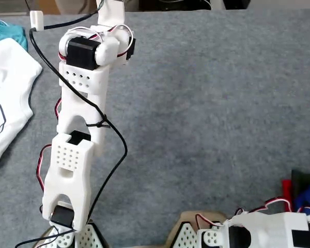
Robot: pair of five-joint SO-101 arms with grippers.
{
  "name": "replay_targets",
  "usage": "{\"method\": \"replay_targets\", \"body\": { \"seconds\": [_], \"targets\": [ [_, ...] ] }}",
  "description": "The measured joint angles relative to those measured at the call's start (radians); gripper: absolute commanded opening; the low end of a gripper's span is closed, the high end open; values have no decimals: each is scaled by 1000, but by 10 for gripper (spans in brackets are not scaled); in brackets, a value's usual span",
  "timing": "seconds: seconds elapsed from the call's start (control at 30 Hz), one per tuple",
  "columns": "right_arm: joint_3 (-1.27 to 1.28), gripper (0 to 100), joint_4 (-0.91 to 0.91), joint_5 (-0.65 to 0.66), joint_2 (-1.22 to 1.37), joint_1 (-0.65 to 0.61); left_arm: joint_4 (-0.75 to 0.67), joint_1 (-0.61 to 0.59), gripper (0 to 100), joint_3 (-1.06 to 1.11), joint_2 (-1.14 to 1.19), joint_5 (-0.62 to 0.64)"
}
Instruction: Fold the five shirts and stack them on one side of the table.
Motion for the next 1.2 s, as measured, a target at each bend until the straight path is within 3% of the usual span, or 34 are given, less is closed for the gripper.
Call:
{"method": "replay_targets", "body": {
  "seconds": [0.23,0.4,0.43,0.83,1.03,1.2],
  "targets": [
    [-87,312,181,0,0,-12,0,0,87,0,0,5],
    [-147,23,192,-14,2,-78,0,14,85,0,0,69],
    [-149,2,192,-14,2,-98,0,29,85,0,0,77],
    [-157,5,101,-54,135,-394,0,338,85,61,0,152],
    [-247,8,55,-114,311,-509,0,364,85,147,0,152],
    [-382,123,52,-129,419,-528,0,362,85,147,0,152]
  ]
}}
